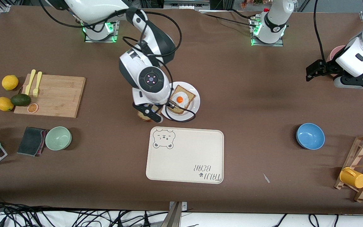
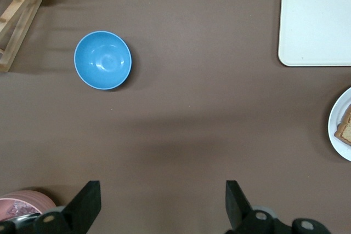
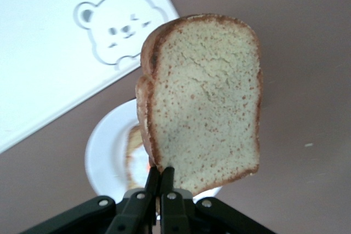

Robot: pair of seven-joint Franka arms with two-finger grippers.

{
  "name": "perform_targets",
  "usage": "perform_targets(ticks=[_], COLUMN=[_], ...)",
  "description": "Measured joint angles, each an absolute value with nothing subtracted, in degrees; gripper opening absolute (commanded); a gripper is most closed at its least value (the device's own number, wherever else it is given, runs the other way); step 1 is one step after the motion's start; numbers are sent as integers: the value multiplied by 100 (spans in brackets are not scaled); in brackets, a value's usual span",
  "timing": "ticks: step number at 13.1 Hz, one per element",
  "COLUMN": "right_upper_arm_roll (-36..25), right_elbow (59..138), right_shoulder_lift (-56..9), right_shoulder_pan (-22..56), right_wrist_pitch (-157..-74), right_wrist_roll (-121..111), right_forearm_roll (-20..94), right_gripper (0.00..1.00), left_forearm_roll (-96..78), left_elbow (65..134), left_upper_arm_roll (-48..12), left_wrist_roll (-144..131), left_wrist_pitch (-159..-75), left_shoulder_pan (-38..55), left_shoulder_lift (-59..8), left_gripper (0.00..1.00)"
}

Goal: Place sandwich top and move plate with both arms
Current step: 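Carry the bread slice with the right gripper onto the egg toast, then release the bread with the right gripper while the left gripper reaches the plate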

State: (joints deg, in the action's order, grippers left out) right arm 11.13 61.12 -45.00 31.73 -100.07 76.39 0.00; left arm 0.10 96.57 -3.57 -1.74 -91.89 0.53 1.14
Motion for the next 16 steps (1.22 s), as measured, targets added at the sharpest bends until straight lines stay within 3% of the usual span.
perform_targets(ticks=[2, 6, 11, 16], right_upper_arm_roll=[1150, 1292, 1314, 1447], right_elbow=[5903, 5176, 5064, 5063], right_shoulder_lift=[-4856, -5481, -5548, -5706], right_shoulder_pan=[3300, 3357, 3649, 3697], right_wrist_pitch=[-10435, -10515, -9689, -9819], right_wrist_roll=[7982, 8181, 8363, 8363], right_forearm_roll=[145, 184, 196, 23], right_gripper=[0, 0, 0, 0], left_forearm_roll=[10, 10, 10, 10], left_elbow=[9657, 9657, 9657, 9657], left_upper_arm_roll=[-357, -357, -357, -357], left_wrist_roll=[-174, -174, -174, -174], left_wrist_pitch=[-9189, -9189, -9189, -9189], left_shoulder_pan=[53, 53, 53, 53], left_shoulder_lift=[114, 114, 114, 114], left_gripper=[100, 100, 100, 100])
